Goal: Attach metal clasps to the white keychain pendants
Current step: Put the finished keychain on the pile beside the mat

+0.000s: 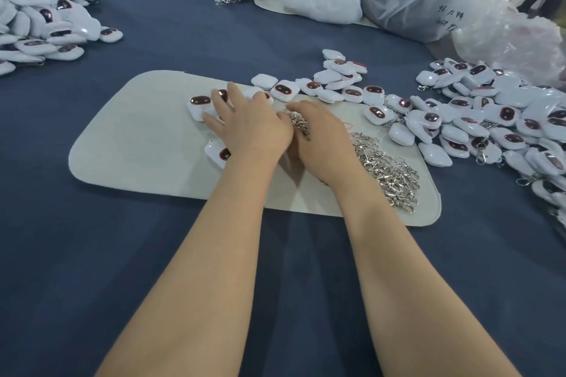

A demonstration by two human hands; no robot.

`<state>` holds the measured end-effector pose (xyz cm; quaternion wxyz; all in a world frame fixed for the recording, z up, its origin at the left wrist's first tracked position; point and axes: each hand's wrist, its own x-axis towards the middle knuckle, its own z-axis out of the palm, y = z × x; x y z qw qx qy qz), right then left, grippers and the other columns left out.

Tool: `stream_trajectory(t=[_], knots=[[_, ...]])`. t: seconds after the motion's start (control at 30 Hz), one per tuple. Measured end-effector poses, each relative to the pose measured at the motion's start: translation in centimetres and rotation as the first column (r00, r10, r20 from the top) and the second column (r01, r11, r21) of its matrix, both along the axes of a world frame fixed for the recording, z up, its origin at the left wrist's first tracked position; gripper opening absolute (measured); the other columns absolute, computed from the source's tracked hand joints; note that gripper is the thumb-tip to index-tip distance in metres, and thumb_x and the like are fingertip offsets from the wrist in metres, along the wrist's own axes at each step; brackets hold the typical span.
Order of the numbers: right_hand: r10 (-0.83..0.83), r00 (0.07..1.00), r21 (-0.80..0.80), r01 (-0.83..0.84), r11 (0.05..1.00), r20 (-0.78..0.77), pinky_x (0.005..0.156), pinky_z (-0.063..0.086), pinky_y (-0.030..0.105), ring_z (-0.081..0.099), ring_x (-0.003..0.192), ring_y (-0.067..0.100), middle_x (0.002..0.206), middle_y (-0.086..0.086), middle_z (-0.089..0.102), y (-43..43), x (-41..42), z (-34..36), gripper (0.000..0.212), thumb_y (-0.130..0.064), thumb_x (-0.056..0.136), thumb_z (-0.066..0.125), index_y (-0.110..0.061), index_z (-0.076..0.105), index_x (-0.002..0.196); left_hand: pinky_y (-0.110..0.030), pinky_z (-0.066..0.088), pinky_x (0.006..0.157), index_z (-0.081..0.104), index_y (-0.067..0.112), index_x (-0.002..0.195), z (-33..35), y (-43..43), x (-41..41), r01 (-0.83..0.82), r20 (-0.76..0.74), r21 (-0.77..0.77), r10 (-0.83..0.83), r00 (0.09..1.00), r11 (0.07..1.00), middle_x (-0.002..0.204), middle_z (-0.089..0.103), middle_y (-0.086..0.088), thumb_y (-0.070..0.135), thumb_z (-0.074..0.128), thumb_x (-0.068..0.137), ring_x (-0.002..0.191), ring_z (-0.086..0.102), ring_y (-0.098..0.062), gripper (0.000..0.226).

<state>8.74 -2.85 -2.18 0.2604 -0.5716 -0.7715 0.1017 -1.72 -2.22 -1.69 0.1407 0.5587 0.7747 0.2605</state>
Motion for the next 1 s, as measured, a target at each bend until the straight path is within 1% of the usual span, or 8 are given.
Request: stream_trajectory(t=[0.1, 0.23, 0.33, 0.4, 0.47, 0.67, 0.83, 1.0], knots=[[-0.041, 0.997, -0.014, 0.040, 0.999, -0.059, 0.103, 0.032, 0.031, 0.046, 0.125, 0.023, 0.135, 0.006, 0.052, -0.2, 0.0, 0.0, 0.037, -0.014, 0.095, 0.048, -0.012, 0.051, 0.132, -0.050, 0.015, 0.112, 0.050, 0.019, 0.128, 0.1, 0.1, 0.4, 0.069, -0.059, 0.040, -0.067, 0.996, 0.997, 0.147, 0.034, -0.005, 0.029, 0.043, 0.092, 0.141, 0.016, -0.026, 0.037], [-0.139, 0.987, -0.038, 0.136, 0.990, -0.086, 0.098, 0.037, 0.036, 0.048, 0.120, 0.025, 0.133, 0.007, 0.053, 0.0, 0.3, 0.0, 0.039, -0.011, 0.092, 0.046, -0.013, 0.051, 0.130, -0.040, 0.035, 0.103, 0.054, 0.018, 0.124, 0.6, -0.2, 1.2, 0.171, 0.140, 0.227, -0.206, 0.968, 0.959, 0.128, 0.054, -0.004, 0.023, 0.044, 0.094, 0.121, 0.047, -0.025, 0.032], [-0.184, 0.975, -0.021, 0.183, 0.983, -0.125, 0.097, 0.037, 0.034, 0.049, 0.117, 0.026, 0.129, 0.010, 0.055, 0.0, 0.4, 0.1, 0.035, -0.013, 0.093, 0.046, -0.012, 0.053, 0.128, -0.045, 0.025, 0.111, 0.054, 0.019, 0.124, 0.5, 0.0, 0.8, 0.069, 0.039, 0.283, -0.083, 0.996, 0.957, 0.141, 0.043, -0.004, 0.025, 0.046, 0.093, 0.133, 0.035, -0.028, 0.033], [-0.188, 0.973, -0.001, 0.190, 0.982, -0.136, 0.096, 0.036, 0.031, 0.048, 0.118, 0.024, 0.128, 0.008, 0.056, 0.0, 0.3, 0.0, 0.033, -0.014, 0.094, 0.046, -0.012, 0.054, 0.125, -0.053, 0.004, 0.114, 0.052, 0.022, 0.128, 0.5, 0.1, -0.1, -0.054, -0.017, 0.217, 0.059, 0.998, 0.975, 0.151, 0.029, -0.006, 0.028, 0.047, 0.092, 0.144, 0.013, -0.030, 0.037], [-0.155, 0.974, 0.021, 0.160, 0.987, -0.167, 0.095, 0.035, 0.026, 0.049, 0.118, 0.020, 0.125, 0.005, 0.058, -0.2, 0.1, 0.2, 0.031, -0.014, 0.094, 0.047, -0.013, 0.057, 0.123, -0.055, 0.000, 0.114, 0.049, 0.021, 0.130, 0.4, 0.1, -0.8, -0.125, -0.013, 0.084, 0.127, 0.992, 0.989, 0.153, 0.023, -0.010, 0.031, 0.046, 0.091, 0.144, 0.006, -0.034, 0.040], [-0.005, 0.998, -0.017, 0.006, 1.000, 0.056, 0.102, 0.035, 0.046, 0.048, 0.119, 0.023, 0.123, 0.000, 0.057, 0.2, -0.4, -0.1, 0.030, -0.021, 0.092, 0.050, -0.021, 0.060, 0.121, -0.038, 0.035, 0.098, 0.051, 0.012, 0.125, 0.5, 0.1, -0.5, -0.017, 0.099, 0.082, 0.009, 0.995, 0.997, 0.129, 0.050, -0.013, 0.028, 0.040, 0.096, 0.128, 0.034, -0.031, 0.035], [-0.149, 0.986, -0.021, 0.147, 0.989, -0.082, 0.099, 0.038, 0.037, 0.050, 0.116, 0.025, 0.126, 0.009, 0.052, 0.2, 0.5, 0.0, 0.035, -0.011, 0.090, 0.049, -0.016, 0.057, 0.124, -0.035, 0.042, 0.081, 0.055, 0.013, 0.119, 0.8, -0.3, 0.4, 0.063, 0.164, 0.147, -0.087, 0.983, 0.987, 0.117, 0.057, -0.010, 0.018, 0.039, 0.095, 0.113, 0.049, -0.029, 0.029], [-0.261, 0.919, 0.020, 0.279, 0.960, -0.297, 0.086, 0.040, 0.017, 0.057, 0.100, 0.010, 0.114, 0.000, 0.063, 0.2, 1.1, 0.4, 0.024, -0.017, 0.095, 0.048, -0.015, 0.061, 0.116, -0.036, 0.044, 0.090, 0.059, 0.015, 0.116, 1.0, -0.1, 0.6, 0.036, 0.229, 0.255, -0.097, 0.969, 0.966, 0.118, 0.058, -0.006, 0.014, 0.041, 0.095, 0.108, 0.053, -0.026, 0.028]])
